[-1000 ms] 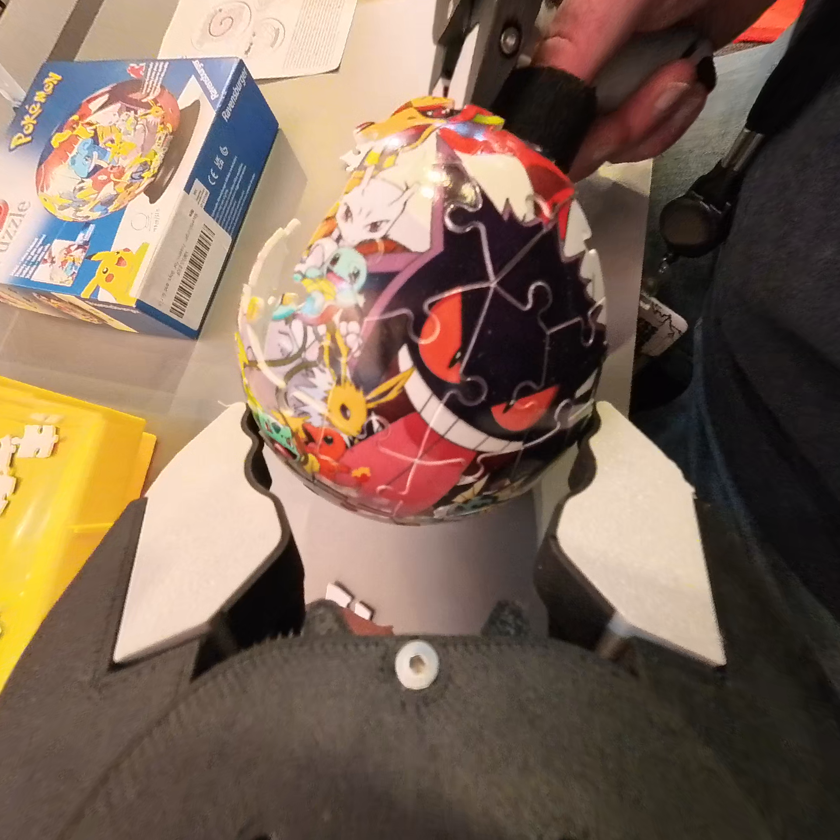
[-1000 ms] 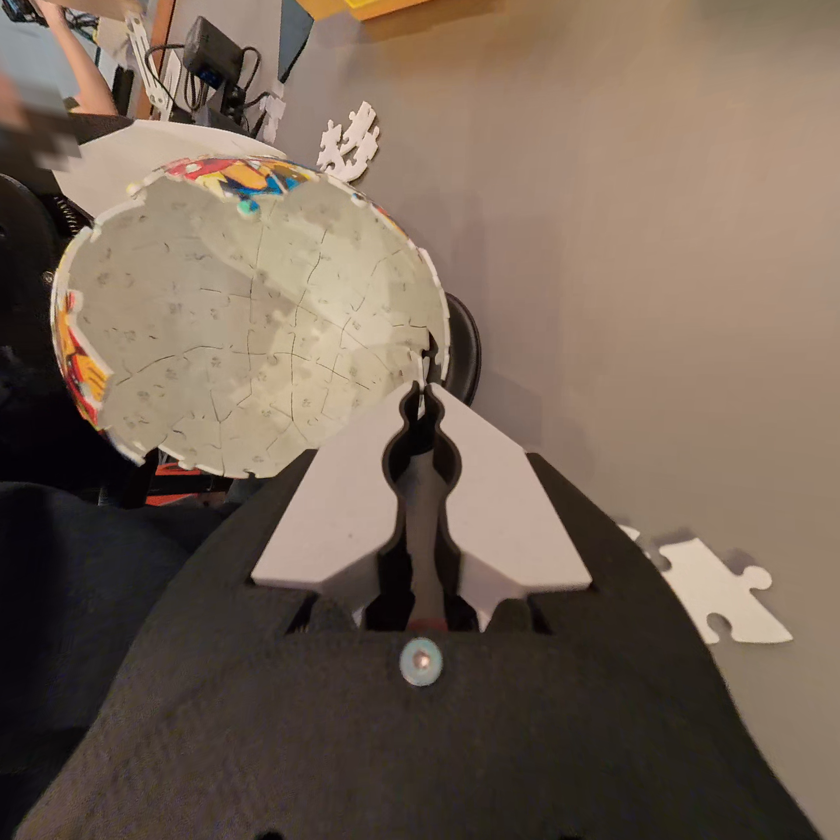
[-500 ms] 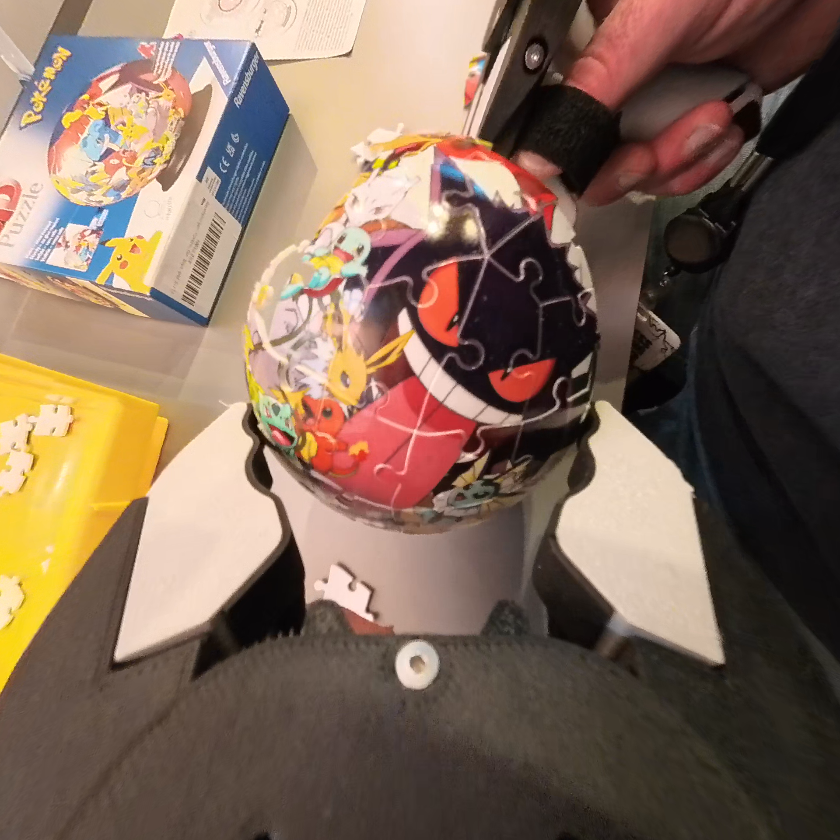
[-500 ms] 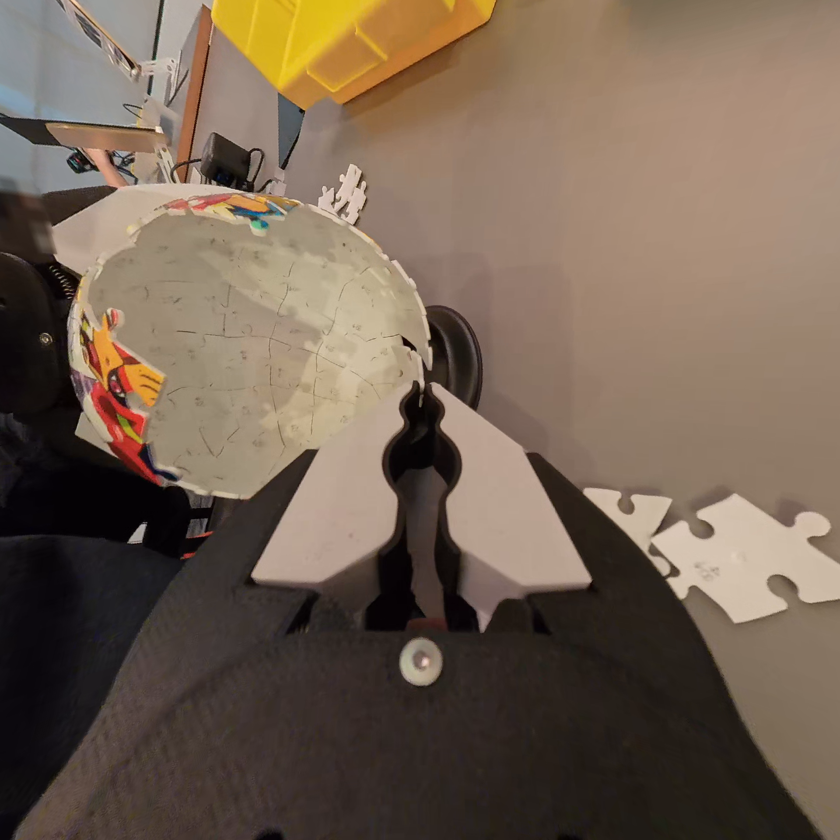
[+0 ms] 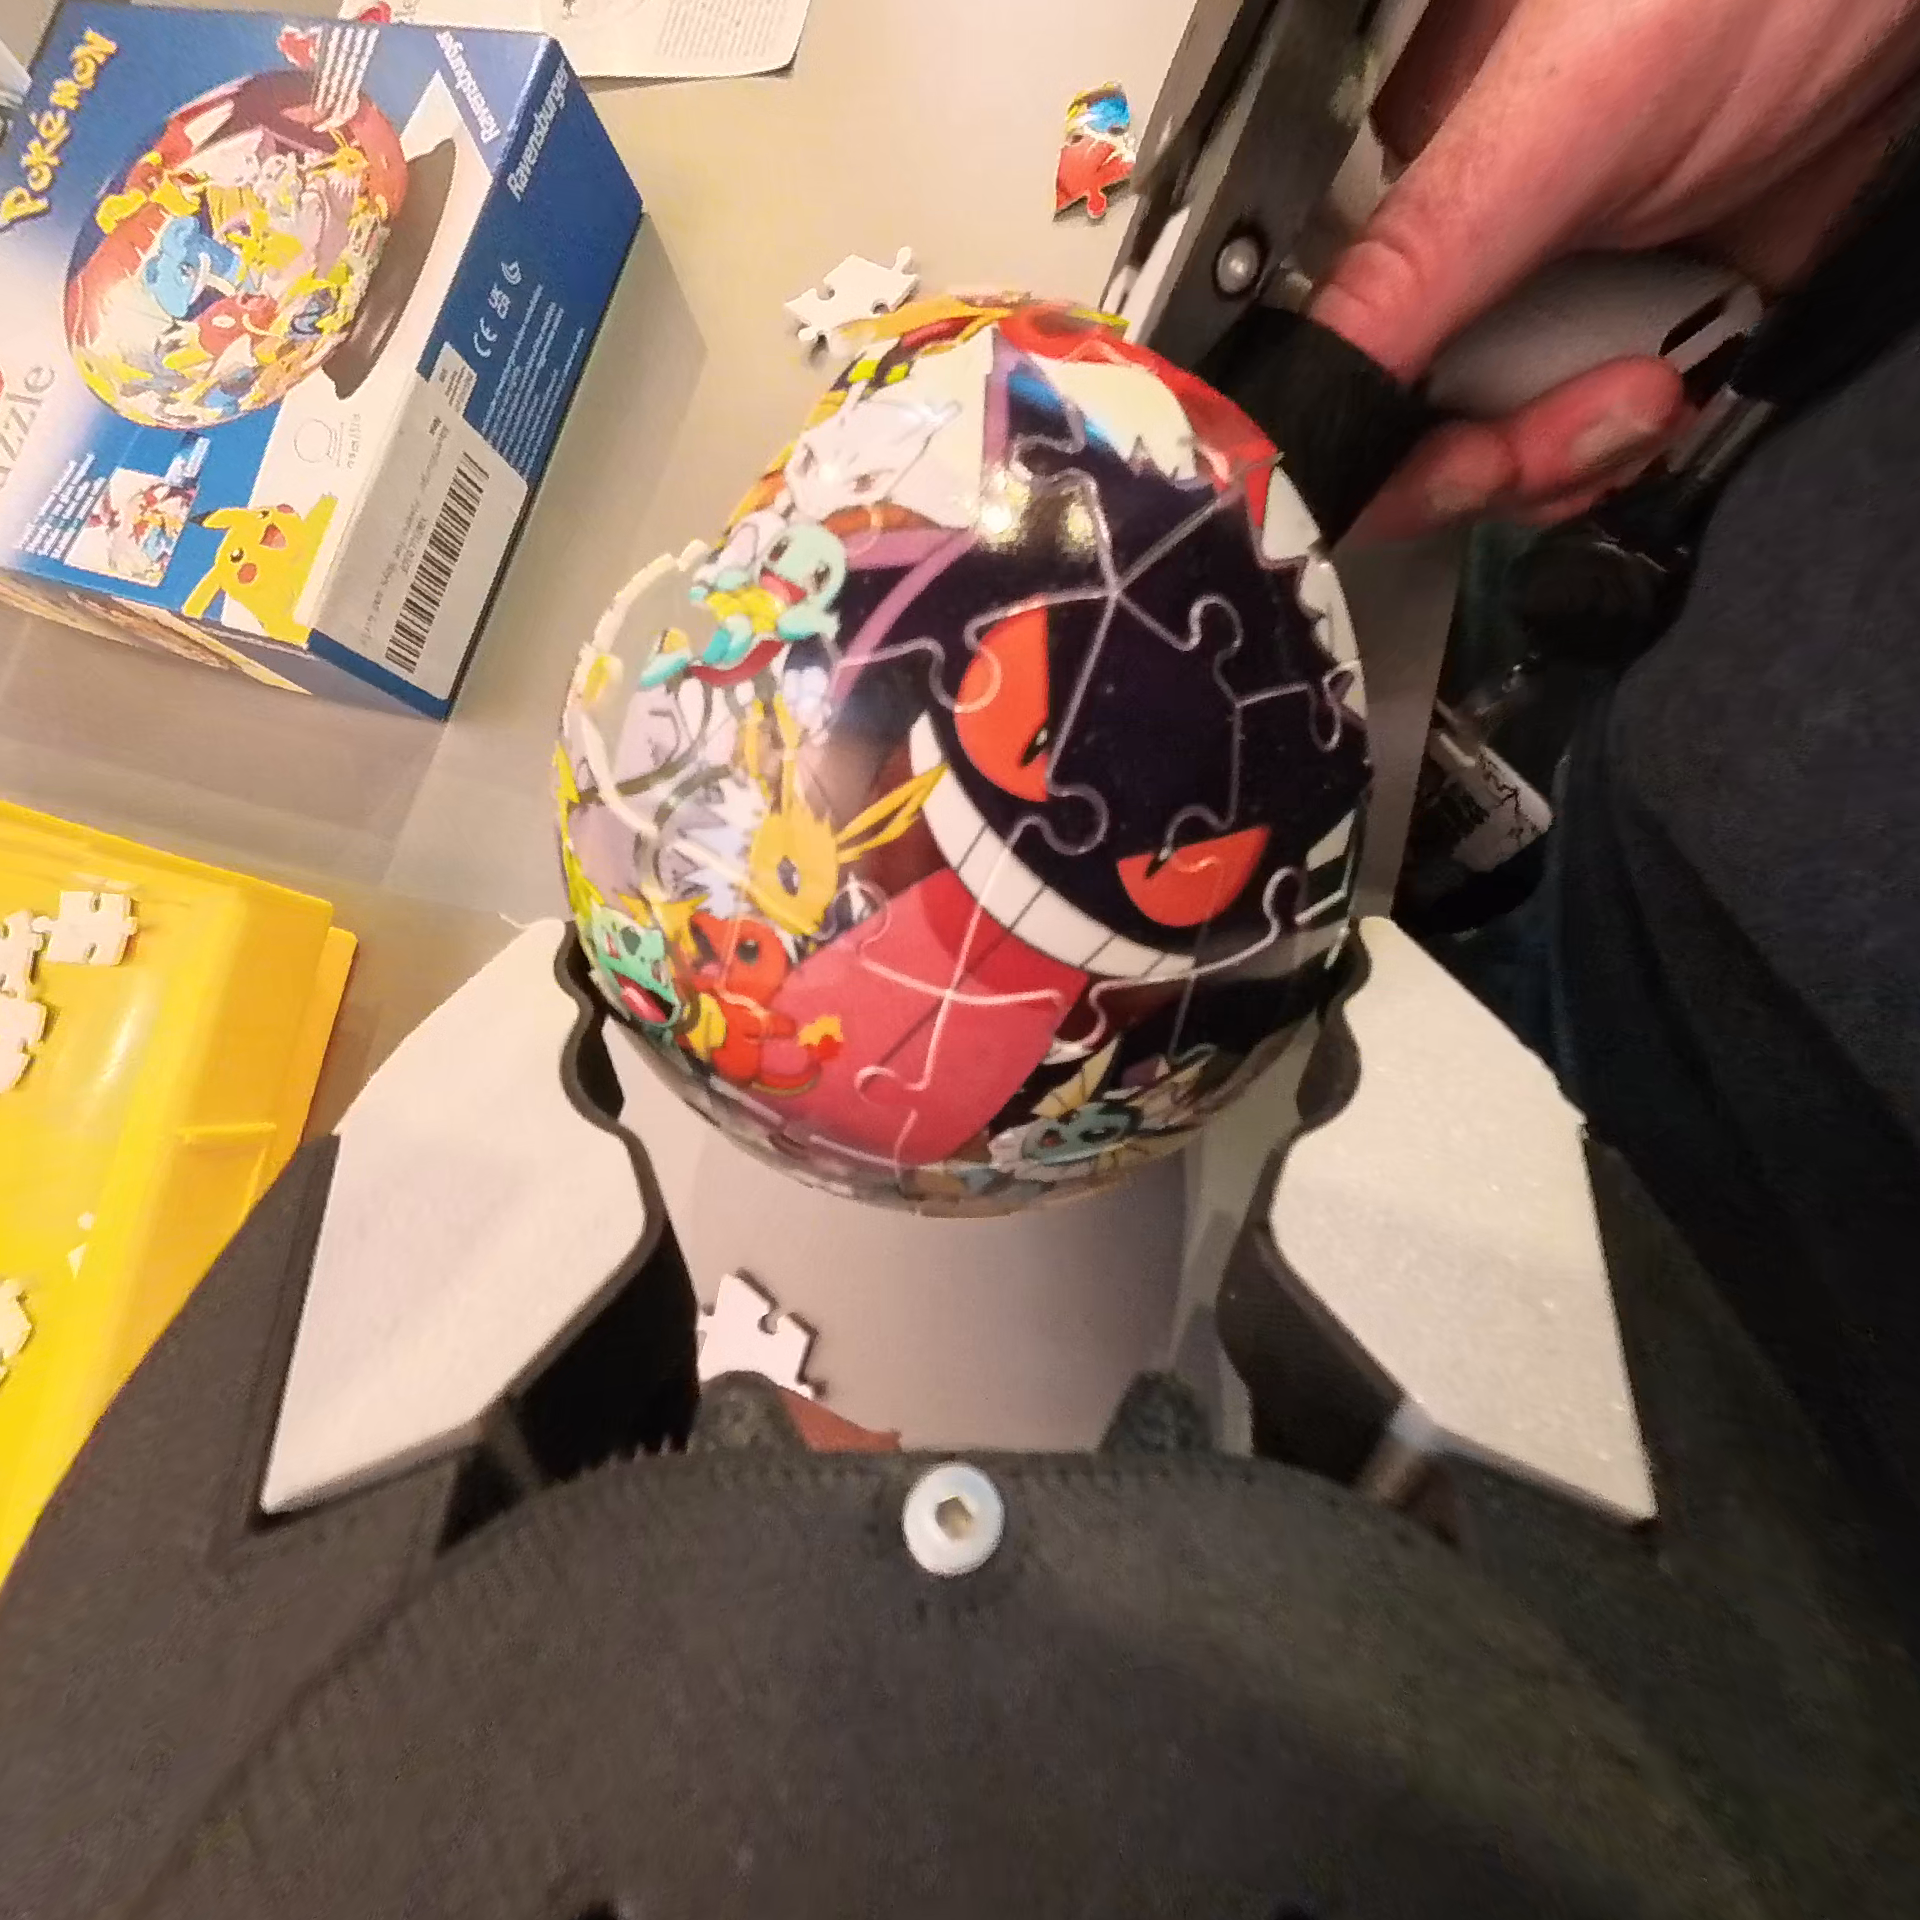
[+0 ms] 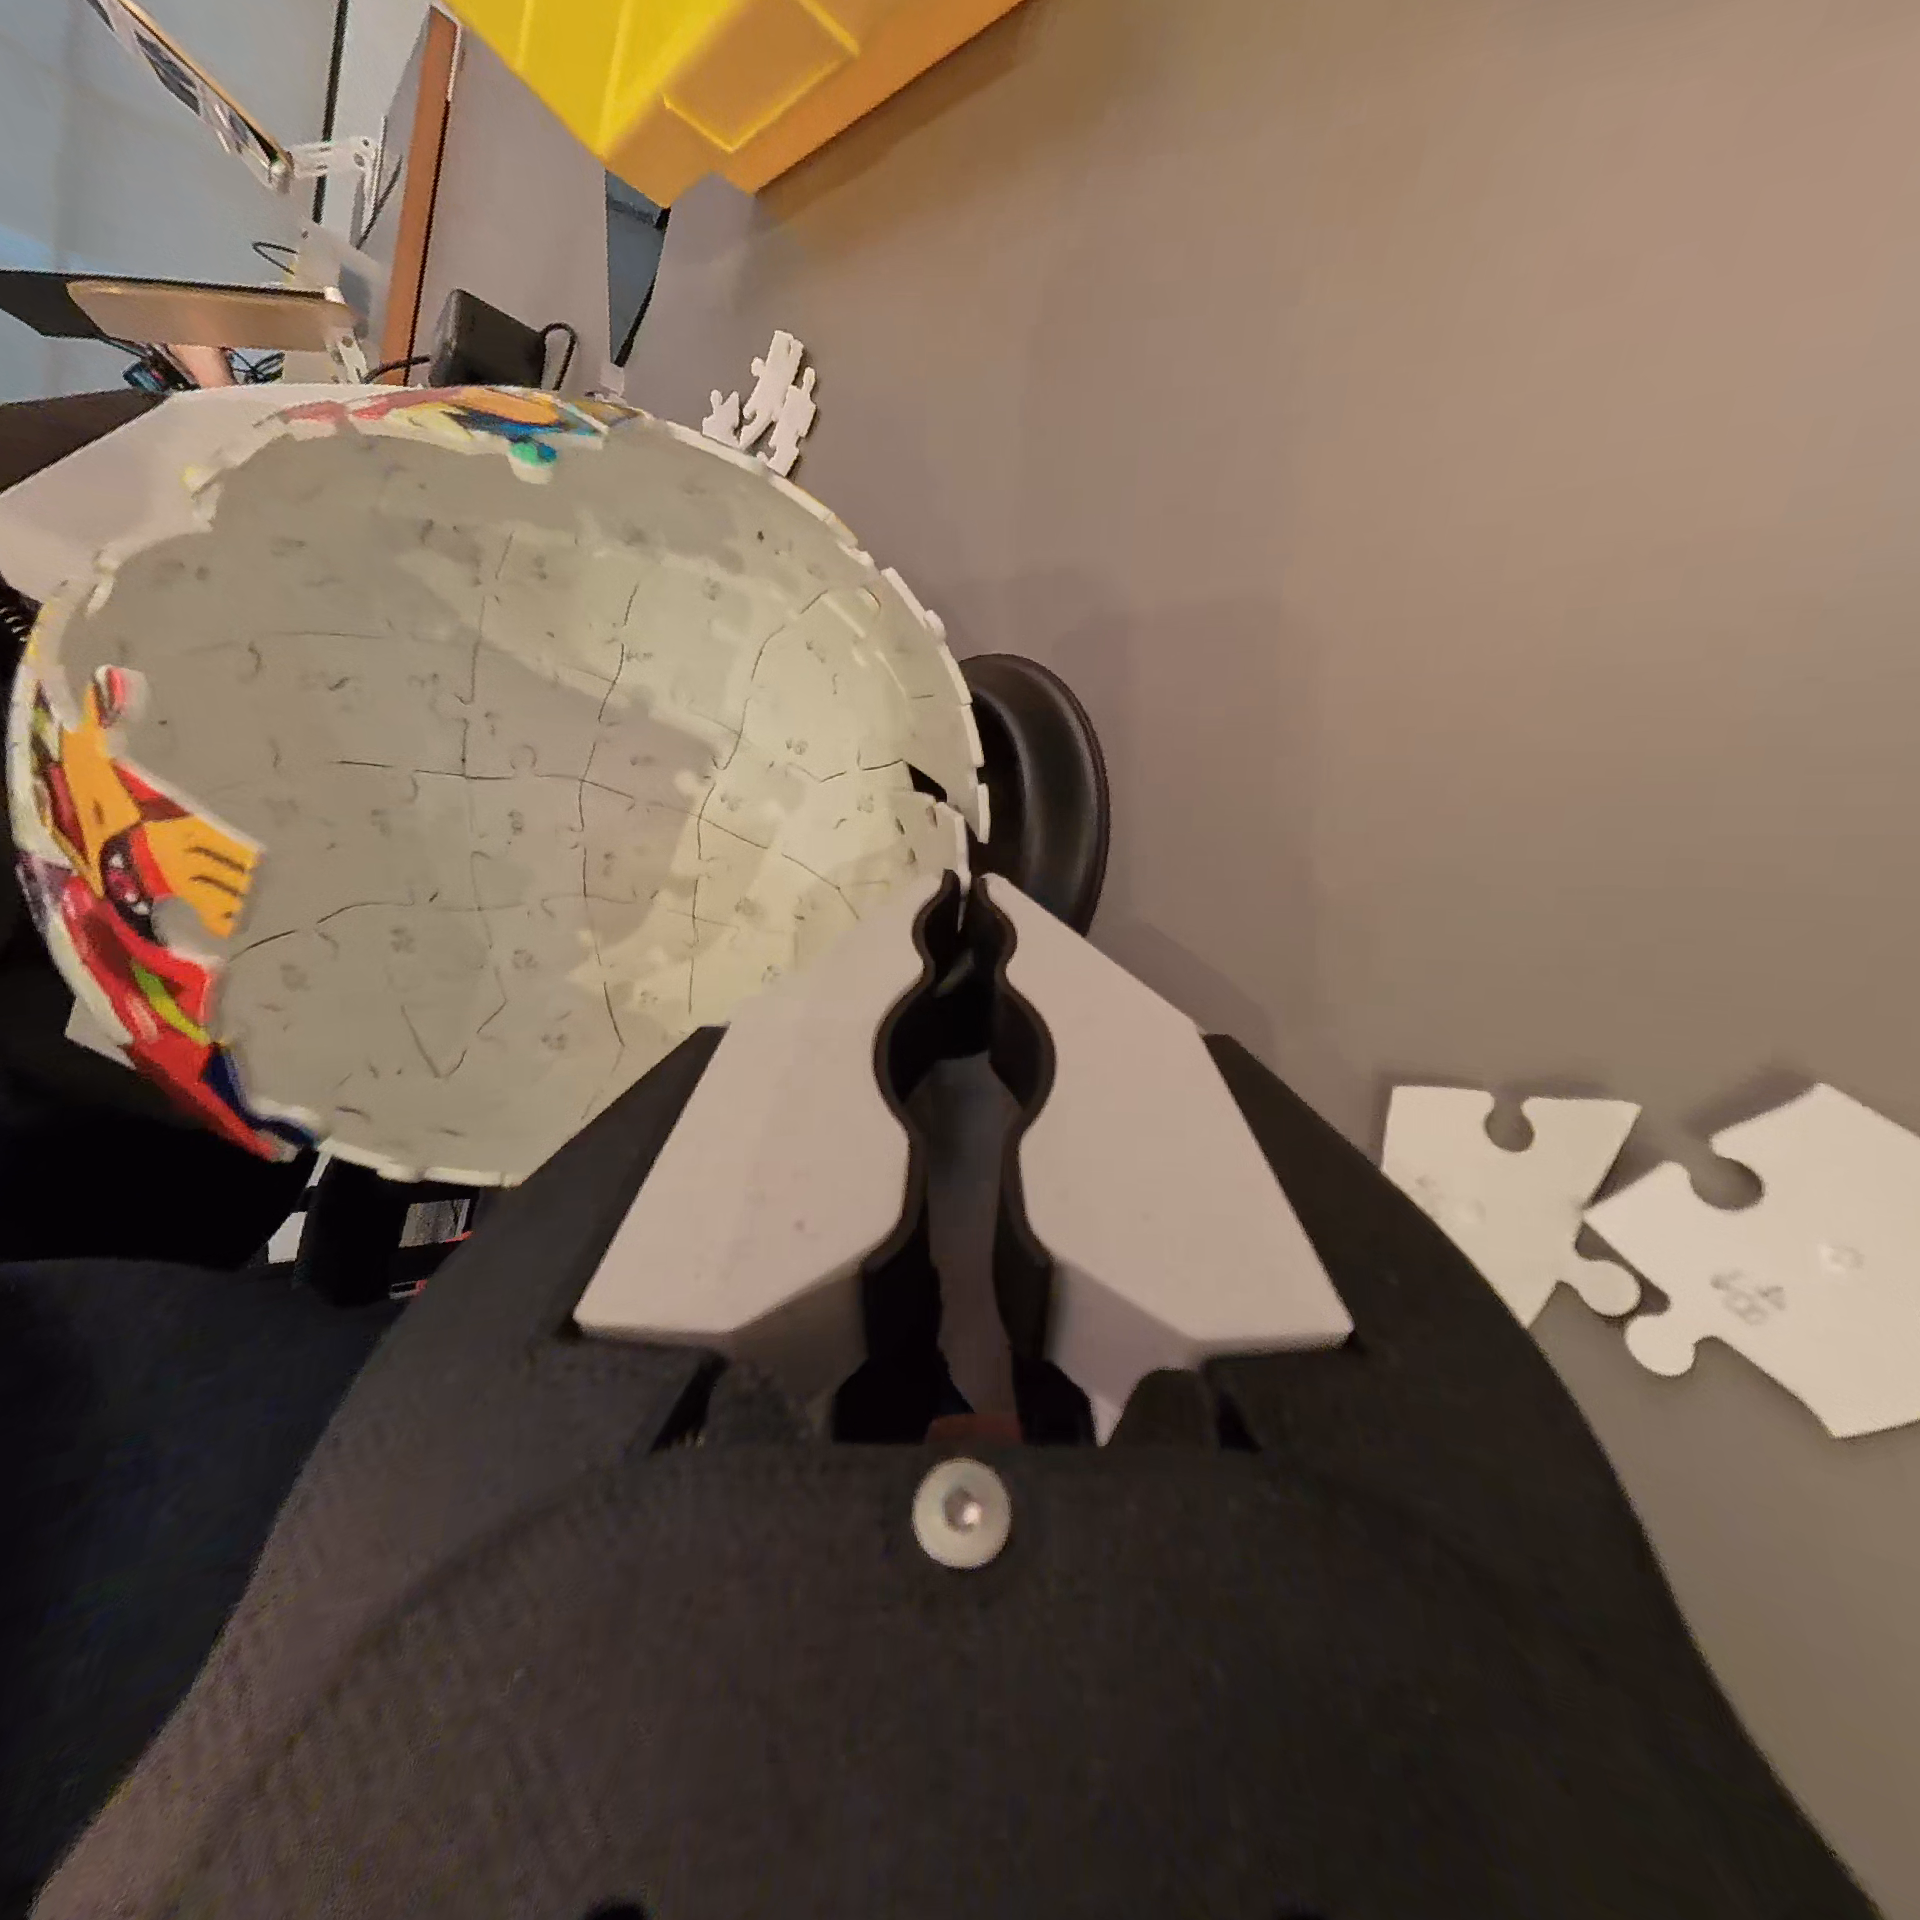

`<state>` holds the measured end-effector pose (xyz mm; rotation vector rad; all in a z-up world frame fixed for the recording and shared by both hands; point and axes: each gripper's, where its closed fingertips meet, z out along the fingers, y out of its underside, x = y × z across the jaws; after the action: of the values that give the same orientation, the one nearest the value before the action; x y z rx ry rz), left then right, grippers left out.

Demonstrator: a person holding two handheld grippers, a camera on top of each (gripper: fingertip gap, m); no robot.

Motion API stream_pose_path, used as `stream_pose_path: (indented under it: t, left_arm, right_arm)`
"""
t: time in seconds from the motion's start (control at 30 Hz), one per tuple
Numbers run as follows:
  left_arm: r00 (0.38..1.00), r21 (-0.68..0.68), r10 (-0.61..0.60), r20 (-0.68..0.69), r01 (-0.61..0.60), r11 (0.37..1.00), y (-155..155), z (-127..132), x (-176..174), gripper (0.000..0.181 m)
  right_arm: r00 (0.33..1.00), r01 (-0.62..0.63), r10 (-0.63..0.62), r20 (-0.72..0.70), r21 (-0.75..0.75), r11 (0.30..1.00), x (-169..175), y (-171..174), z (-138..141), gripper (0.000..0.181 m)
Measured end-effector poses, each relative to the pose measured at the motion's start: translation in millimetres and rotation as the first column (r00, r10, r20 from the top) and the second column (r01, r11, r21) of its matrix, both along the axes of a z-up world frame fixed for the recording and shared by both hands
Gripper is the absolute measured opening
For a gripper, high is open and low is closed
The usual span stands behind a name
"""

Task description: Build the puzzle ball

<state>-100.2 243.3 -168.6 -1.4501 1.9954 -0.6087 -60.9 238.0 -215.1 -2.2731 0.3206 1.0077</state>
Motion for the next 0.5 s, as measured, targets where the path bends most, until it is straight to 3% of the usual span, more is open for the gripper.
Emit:
stream_pose_path:
  t: [0.3, 0.5]
  left_arm:
    - [1.0, 0.0, 0.012, 0.002, -0.012, 1.0, -1.3, -0.7, 0.6, 0.128]
    - [1.0, 0.005, 0.016, 0.001, -0.016, 1.0, -0.8, -1.2, -0.1, 0.128]
  right_arm:
    - [0.999, 0.047, -0.047, -0.018, -0.006, 0.999, 1.2, 1.0, -1.9, 0.0]
    - [1.0, 0.01, -0.01, 0.009, 0.019, 1.0, -1.4, -1.1, 3.1, 0.012]
